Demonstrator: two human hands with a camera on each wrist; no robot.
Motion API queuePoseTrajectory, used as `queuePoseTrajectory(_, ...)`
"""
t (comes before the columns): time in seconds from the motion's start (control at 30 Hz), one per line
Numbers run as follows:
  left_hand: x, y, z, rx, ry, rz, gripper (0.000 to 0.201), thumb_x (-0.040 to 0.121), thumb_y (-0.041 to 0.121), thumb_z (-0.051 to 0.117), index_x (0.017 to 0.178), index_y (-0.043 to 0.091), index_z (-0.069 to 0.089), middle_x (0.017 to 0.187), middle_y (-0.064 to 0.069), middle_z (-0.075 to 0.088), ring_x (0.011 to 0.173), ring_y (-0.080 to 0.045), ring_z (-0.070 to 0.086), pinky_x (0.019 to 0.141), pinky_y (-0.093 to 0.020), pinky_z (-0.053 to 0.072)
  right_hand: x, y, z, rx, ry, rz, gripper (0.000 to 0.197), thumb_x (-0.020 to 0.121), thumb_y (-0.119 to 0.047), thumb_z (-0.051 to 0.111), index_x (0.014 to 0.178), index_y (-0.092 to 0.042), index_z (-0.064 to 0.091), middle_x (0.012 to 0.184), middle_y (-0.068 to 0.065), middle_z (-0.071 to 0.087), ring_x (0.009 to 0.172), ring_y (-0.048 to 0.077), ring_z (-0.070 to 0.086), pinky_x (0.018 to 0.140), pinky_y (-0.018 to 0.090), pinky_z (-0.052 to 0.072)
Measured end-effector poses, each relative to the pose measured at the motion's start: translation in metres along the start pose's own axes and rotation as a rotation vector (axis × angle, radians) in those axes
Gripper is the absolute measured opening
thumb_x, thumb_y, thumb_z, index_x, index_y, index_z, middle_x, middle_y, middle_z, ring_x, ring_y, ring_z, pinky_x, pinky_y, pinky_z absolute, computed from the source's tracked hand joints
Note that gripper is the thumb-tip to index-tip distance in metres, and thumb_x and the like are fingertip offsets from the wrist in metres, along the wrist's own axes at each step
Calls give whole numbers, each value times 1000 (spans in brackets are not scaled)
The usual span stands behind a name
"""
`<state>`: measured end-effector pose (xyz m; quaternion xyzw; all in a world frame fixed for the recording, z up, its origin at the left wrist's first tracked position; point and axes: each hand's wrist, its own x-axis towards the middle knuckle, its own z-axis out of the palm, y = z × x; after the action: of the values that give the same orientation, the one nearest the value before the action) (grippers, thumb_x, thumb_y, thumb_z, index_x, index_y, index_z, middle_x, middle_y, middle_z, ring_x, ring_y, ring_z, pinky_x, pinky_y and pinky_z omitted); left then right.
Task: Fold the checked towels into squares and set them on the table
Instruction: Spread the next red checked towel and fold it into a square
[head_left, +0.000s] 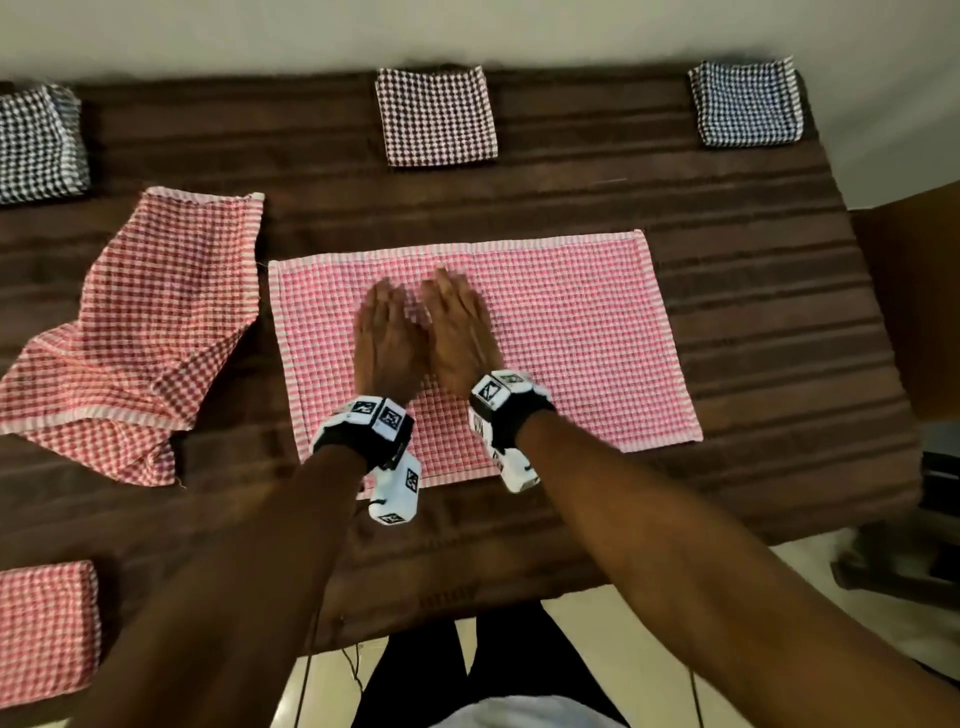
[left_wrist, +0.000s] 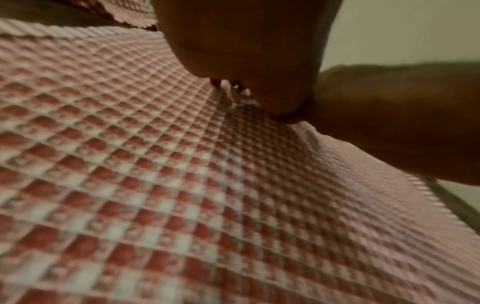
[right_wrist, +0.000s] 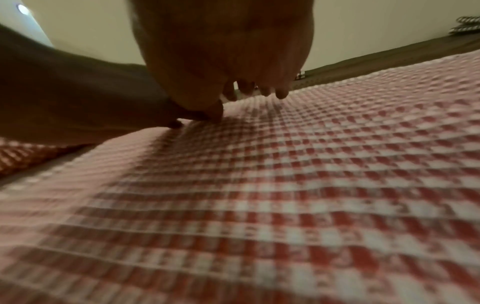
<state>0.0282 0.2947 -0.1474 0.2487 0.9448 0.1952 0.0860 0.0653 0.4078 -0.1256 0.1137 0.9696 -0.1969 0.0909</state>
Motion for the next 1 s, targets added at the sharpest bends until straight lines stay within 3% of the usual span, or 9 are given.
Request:
queuePoseTrajectory(0.1,0,-18,-1,59,33,-27,52,103,31,25,151,11,26,160,-12,16,149,-26,12,121,-45,7,16,37,7,-47,-35,16,62,100,-44,27,152,-14,11,161,9,3,148,30,-1,119,52,-1)
queuePoseTrajectory(0.2,-5,-37,-7,107,59,-105,58,102,45,26,154,19,16,162,-6,8,150,-23,5,121,-41,0,13,94,-4,-17,66,183,70,98,-55,23,152,-14,6,161,8,0,148,27,-3,118,49,-7)
queuePoseTrajectory(0.3,0,-55,-13,123,102,-168,60,101,48,26,153,18,18,161,-8,12,149,-25,9,121,-44,4,-4,173,-25,-8,191,408,73,96,-59,15,152,-12,10,161,10,6,148,28,2,119,52,-2)
queuePoseTrajectory(0.4,1,-65,-21,137,96,-215,62,102,48,24,153,14,18,161,-12,11,149,-26,8,121,-47,5,-24,224,-41,-23,226,424,68,98,-52,13,152,-9,12,160,12,8,147,31,4,117,57,6)
queuePoseTrajectory(0.47,-7,-55,-18,150,107,-252,64,102,48,22,152,8,18,160,-15,11,149,-27,7,121,-49,3,-34,216,-37,-18,259,414,65,100,-45,17,151,-5,13,159,17,9,147,34,4,117,56,8)
queuePoseTrajectory(0.57,-30,-9,-1,99,124,-197,61,103,42,23,152,6,19,160,-14,12,149,-26,7,121,-49,4,-53,144,-9,28,313,358,61,102,-37,25,150,-1,14,158,20,9,147,34,4,119,52,6)
queuePoseTrajectory(0.7,-68,41,26,94,44,-54,58,103,35,31,153,10,16,162,-9,8,150,-21,2,121,-48,5,-85,53,31,83,180,158,59,102,-33,29,151,-5,11,160,14,4,148,27,-3,121,45,-1)
queuePoseTrajectory(0.83,-101,3,20,160,122,-234,59,102,39,35,152,11,22,160,-12,14,149,-24,7,122,-45,4,-120,107,32,9,260,345,60,102,-40,28,152,-11,11,161,8,6,148,23,-1,121,44,2)
queuePoseTrajectory(1.0,-130,-45,-3,142,159,-419,61,101,41,34,150,6,23,159,-19,15,148,-30,11,119,-51,6,-166,192,3,22,374,624,60,101,-36,32,147,1,20,156,21,18,145,35,13,119,49,12)
